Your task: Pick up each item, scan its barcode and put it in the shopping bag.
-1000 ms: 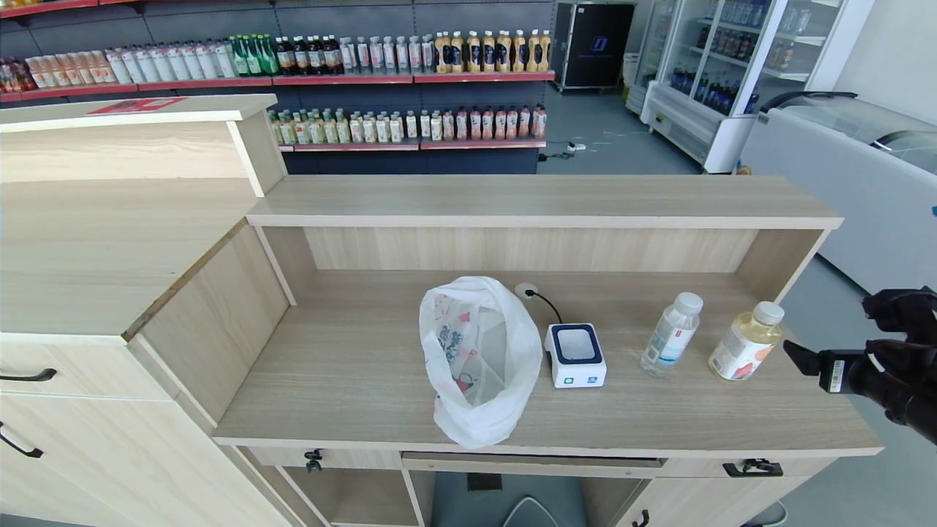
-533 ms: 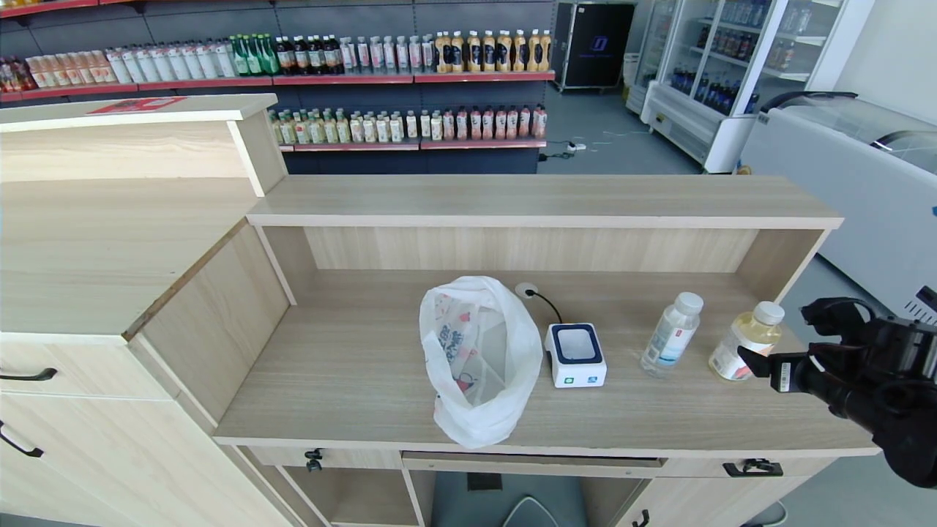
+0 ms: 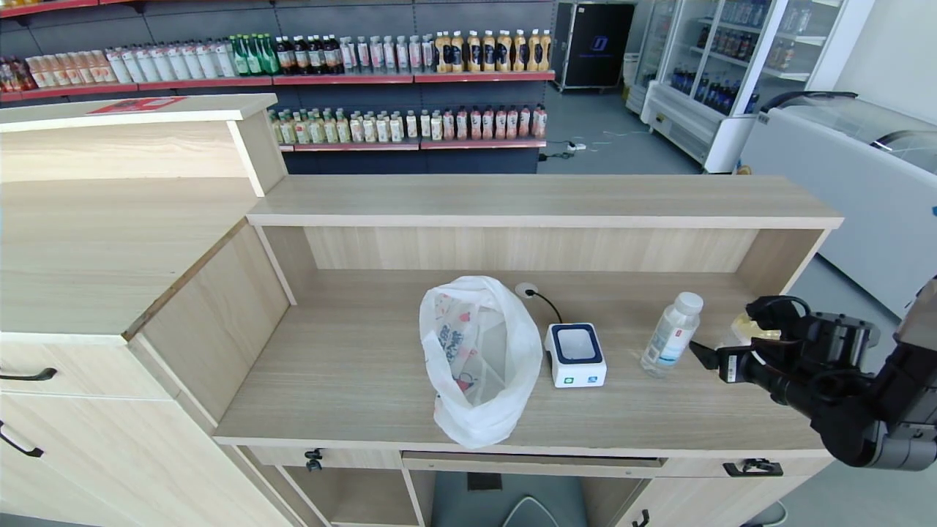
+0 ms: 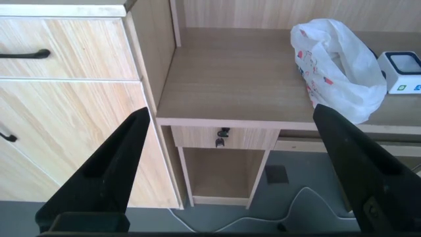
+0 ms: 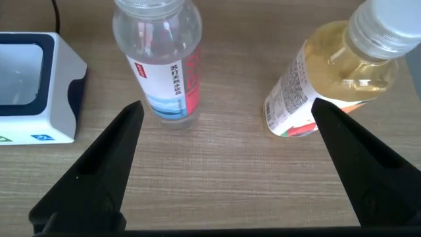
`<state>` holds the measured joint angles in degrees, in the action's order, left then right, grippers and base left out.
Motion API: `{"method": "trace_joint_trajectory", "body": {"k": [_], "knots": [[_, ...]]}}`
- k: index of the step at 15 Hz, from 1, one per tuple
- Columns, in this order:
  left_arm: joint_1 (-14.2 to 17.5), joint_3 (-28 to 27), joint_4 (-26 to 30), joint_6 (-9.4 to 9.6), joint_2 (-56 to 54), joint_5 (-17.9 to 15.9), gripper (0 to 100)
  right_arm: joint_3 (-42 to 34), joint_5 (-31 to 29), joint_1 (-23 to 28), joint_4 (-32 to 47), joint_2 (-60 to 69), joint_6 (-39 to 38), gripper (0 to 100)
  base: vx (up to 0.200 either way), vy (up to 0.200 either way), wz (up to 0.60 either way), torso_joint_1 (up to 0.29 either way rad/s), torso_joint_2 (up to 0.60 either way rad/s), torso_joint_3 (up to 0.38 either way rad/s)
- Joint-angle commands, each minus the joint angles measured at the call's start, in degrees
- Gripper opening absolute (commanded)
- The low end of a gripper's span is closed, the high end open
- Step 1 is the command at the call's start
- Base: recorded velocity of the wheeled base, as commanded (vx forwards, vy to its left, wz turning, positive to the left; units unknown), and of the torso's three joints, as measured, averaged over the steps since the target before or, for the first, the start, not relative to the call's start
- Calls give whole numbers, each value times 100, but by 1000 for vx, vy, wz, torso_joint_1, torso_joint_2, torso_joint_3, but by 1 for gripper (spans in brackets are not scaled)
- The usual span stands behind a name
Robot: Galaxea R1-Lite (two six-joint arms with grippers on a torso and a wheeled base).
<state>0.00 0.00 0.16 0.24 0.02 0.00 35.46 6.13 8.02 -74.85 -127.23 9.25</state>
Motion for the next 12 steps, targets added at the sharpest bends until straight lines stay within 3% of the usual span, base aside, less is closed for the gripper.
{"method": "trace_joint_trajectory", "body": {"k": [1,12], "knots": [[0,0,2,2,-2,0,100,242,2,-90,-3,-241,-2,100,0,0,0,0,0,0],[0,0,2,2,-2,0,100,1209,20,-389,32,-1014,85,100,0,0,0,0,0,0]]}}
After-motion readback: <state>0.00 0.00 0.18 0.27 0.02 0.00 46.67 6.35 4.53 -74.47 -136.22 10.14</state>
